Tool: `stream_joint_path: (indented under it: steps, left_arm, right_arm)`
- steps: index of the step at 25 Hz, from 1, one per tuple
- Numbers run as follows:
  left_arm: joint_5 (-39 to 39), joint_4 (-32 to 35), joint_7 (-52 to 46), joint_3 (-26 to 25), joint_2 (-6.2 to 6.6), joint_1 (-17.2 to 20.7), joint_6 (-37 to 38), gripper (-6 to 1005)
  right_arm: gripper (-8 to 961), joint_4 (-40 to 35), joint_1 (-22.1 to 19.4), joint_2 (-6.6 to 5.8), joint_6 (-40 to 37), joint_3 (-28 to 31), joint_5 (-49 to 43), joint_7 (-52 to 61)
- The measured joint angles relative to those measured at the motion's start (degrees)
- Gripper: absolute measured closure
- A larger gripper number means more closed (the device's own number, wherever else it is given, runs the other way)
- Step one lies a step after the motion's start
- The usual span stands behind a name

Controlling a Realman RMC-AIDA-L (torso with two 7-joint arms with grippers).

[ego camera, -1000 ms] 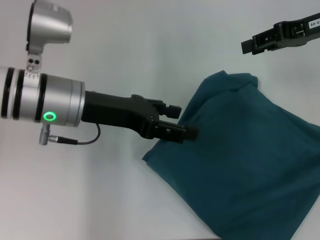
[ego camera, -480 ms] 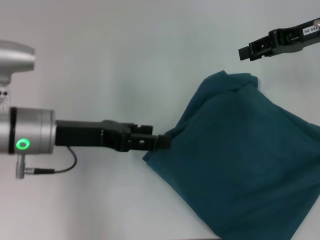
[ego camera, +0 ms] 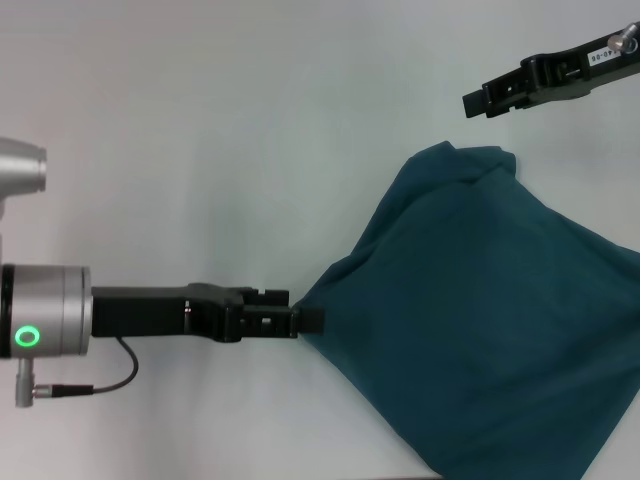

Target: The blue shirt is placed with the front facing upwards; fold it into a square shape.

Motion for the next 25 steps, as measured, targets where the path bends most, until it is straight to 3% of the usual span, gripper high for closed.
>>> stream_joint_path:
  steps: [11, 25]
  left_arm:
    - [0.86, 2.10, 0.27, 2.45, -0.13, 1.12, -0.69, 143]
    - [4.79, 7.59, 0.68, 3.33, -0.23, -3.58, -4.01, 155]
  right_arm:
    - [529, 0.71, 1.16, 0.00, 1.02, -0.65, 0.00, -0.12]
    - [530, 2.01, 0.80, 0.14, 1.35, -0.70, 0.00, -0.52]
